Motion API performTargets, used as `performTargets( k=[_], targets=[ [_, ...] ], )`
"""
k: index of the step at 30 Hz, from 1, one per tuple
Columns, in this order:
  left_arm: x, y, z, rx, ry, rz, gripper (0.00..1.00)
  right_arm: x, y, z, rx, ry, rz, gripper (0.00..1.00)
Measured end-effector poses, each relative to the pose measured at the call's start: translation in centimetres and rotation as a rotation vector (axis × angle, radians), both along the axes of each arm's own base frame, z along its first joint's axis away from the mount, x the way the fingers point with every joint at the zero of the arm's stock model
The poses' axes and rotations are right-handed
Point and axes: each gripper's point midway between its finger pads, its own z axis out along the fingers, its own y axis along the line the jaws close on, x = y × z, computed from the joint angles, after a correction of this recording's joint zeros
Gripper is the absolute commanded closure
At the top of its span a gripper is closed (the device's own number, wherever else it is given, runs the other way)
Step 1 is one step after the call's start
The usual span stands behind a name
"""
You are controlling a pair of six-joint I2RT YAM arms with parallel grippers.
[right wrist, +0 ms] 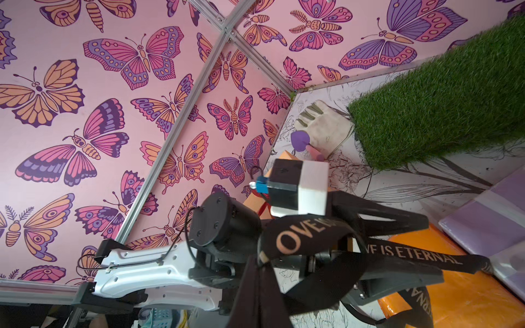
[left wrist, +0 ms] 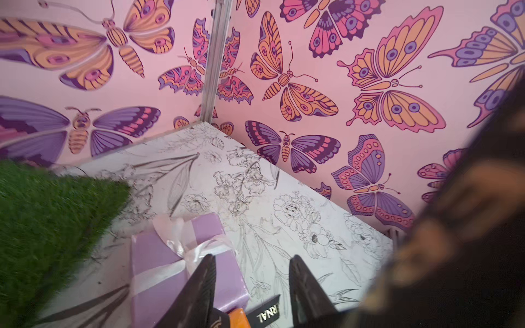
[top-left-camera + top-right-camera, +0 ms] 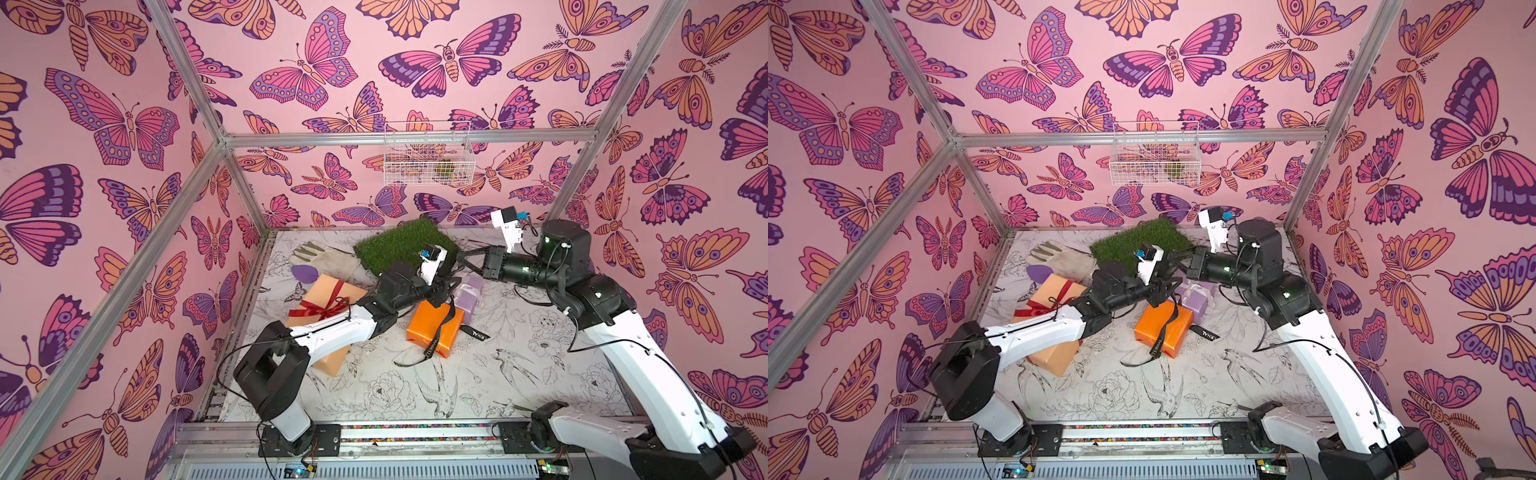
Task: Untie the ribbon bows on the gift boxes
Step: Pull the ribbon from the gift box.
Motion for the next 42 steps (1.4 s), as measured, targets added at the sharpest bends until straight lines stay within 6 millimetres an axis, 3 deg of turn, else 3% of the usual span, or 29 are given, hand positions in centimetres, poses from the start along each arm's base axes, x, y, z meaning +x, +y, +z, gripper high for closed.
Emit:
performTargets(
  k=[3, 8, 11, 16, 17, 20, 22, 25, 31, 34, 39, 42],
  targets=[
    [-0.4, -0.1, -1.5, 0.0, 0.053, -0.018, 0.99, 0.7, -0.9, -0.2, -0.001, 0.007, -0.032, 1.0],
    [-1.4, 0.7, -3.0, 0.011, 0.115, -0.026, 1.0, 2.8, -3.0, -2.2, -0.017, 0.047, -0.12, 1.0],
    [-2.2, 1.7, -2.5, 0.01, 0.143, -0.017, 1.0, 4.6, -4.3, -4.4, -0.043, 0.093, -0.186, 1.0],
    [-3.0, 3.1, -0.4, -0.004, 0.164, 0.015, 1.0, 7.7, -8.2, -10.5, -0.118, 0.214, -0.353, 0.99],
    [-3.0, 3.2, -0.4, -0.004, 0.174, 0.022, 1.0, 8.0, -8.7, -11.6, -0.128, 0.238, -0.371, 0.89],
    [-2.9, 3.4, -0.8, 0.015, 0.244, 0.045, 1.0, 8.5, -9.5, -14.9, -0.161, 0.309, -0.378, 0.44],
    [-2.5, 3.3, -0.8, 0.026, 0.291, 0.063, 1.0, 8.4, -9.5, -16.5, -0.182, 0.331, -0.357, 0.26],
    [-1.8, 2.9, -0.1, 0.025, 0.326, 0.086, 1.0, 7.4, -9.3, -17.8, -0.21, 0.323, -0.311, 0.15],
    [-0.5, 2.0, -1.0, 0.04, 0.401, 0.108, 1.0, 3.9, -8.7, -17.6, -0.268, 0.188, -0.212, 0.21],
    [-0.4, 1.8, -2.1, 0.057, 0.437, 0.116, 1.0, 1.9, -6.8, -17.5, -0.273, 0.09, -0.112, 0.23],
    [-0.5, 1.9, -3.1, 0.074, 0.476, 0.122, 1.0, -0.7, -2.4, -19.4, -0.303, -0.064, 0.085, 0.19],
    [-0.6, 1.9, -3.2, 0.072, 0.489, 0.125, 1.0, -1.0, -0.4, -19.5, -0.314, -0.175, 0.158, 0.18]
  ],
)
